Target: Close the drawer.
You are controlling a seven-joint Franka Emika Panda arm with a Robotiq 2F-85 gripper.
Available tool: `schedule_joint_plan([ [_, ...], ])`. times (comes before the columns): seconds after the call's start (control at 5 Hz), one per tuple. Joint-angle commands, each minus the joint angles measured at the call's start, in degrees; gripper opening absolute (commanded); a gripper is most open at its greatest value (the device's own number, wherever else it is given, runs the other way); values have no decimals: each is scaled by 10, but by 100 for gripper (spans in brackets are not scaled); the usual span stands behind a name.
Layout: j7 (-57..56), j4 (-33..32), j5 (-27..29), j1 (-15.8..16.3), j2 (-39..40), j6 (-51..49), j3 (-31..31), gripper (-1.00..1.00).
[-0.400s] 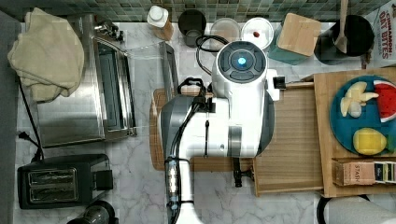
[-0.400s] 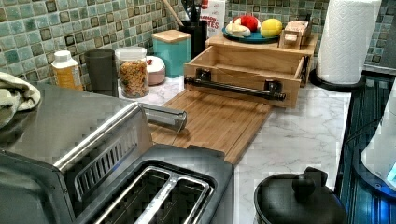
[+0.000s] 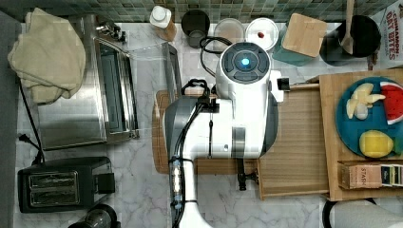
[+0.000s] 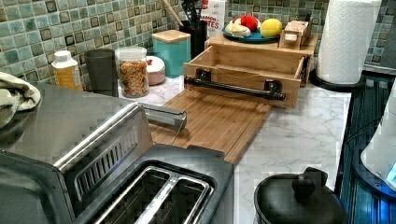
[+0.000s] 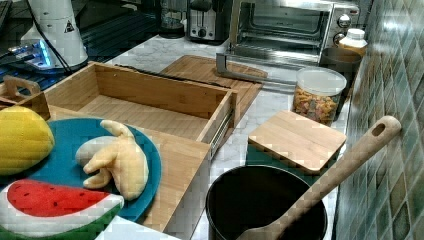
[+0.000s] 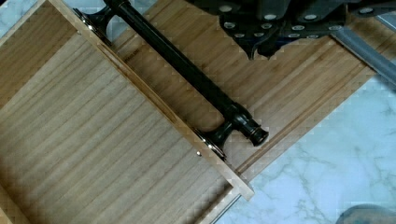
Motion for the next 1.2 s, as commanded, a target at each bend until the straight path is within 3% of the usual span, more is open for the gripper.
schedule_joint_plan([
  [0.2,-180,-138,30,17,-84,119,21,-100],
  [0.4,-230,-140,84,21,-68,104,22,-100],
  [0.6,-244,-209,48,36,-82,184,36,-100],
  [1.0,-318,-247,-5,42,-47,215,31,-100],
  [1.2,-317,-269,-57,41,-40,235,23,-100],
])
